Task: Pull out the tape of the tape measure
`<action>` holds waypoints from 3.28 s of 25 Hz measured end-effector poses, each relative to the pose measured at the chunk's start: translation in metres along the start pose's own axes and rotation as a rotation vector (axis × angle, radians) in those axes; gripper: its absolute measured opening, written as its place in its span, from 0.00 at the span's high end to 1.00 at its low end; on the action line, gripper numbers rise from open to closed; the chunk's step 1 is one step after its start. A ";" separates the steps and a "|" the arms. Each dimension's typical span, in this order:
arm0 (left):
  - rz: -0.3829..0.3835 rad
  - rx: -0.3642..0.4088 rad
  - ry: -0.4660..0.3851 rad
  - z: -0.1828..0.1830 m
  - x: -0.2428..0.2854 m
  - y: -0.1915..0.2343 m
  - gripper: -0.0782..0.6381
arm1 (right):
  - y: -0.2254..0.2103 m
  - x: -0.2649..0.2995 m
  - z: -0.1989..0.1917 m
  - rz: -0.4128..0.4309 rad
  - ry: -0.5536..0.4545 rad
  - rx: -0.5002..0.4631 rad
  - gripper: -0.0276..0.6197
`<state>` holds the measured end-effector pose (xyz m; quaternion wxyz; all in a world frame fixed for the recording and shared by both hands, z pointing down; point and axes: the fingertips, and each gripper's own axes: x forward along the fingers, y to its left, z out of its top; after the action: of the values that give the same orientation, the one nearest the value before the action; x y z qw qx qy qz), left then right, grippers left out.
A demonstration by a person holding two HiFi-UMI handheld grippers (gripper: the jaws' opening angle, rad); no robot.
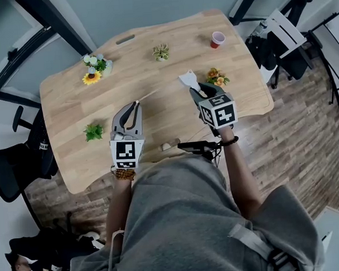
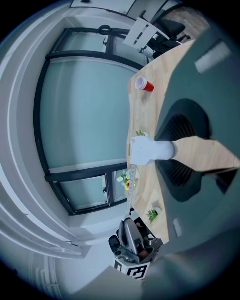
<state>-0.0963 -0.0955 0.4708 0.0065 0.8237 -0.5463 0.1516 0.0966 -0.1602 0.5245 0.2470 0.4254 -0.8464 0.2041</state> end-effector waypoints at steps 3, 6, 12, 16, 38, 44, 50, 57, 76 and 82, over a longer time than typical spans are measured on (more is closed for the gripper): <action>0.017 -0.025 0.003 -0.006 -0.004 0.010 0.84 | -0.007 -0.003 -0.001 -0.013 -0.002 0.008 0.76; 0.027 -0.032 0.011 -0.011 -0.005 0.018 0.84 | -0.007 -0.003 -0.002 -0.008 0.005 -0.003 0.76; 0.039 -0.040 0.026 -0.015 -0.006 0.020 0.84 | -0.005 -0.001 -0.004 -0.013 0.011 -0.007 0.76; 0.055 -0.058 0.032 -0.021 -0.011 0.026 0.84 | -0.012 -0.002 -0.007 -0.037 0.015 0.000 0.76; 0.063 -0.042 0.049 -0.029 -0.020 0.028 0.84 | -0.016 -0.004 -0.014 -0.064 0.012 0.015 0.76; 0.066 -0.043 0.049 -0.030 -0.021 0.028 0.84 | -0.017 -0.002 -0.016 -0.073 0.011 0.017 0.76; 0.100 -0.075 0.059 -0.038 -0.028 0.042 0.84 | -0.027 -0.002 -0.018 -0.095 0.012 0.017 0.76; 0.105 -0.072 0.071 -0.043 -0.033 0.043 0.84 | -0.024 0.000 -0.017 -0.095 0.012 0.015 0.76; 0.143 -0.073 0.088 -0.050 -0.041 0.058 0.84 | -0.039 -0.001 -0.018 -0.128 0.011 0.019 0.76; 0.162 -0.071 0.093 -0.050 -0.044 0.063 0.85 | -0.037 0.001 -0.017 -0.131 0.011 0.022 0.76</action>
<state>-0.1808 -0.0725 0.4975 0.0486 0.7681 -0.6153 0.1704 0.1309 -0.1720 0.5441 0.2596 0.4815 -0.8131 0.1990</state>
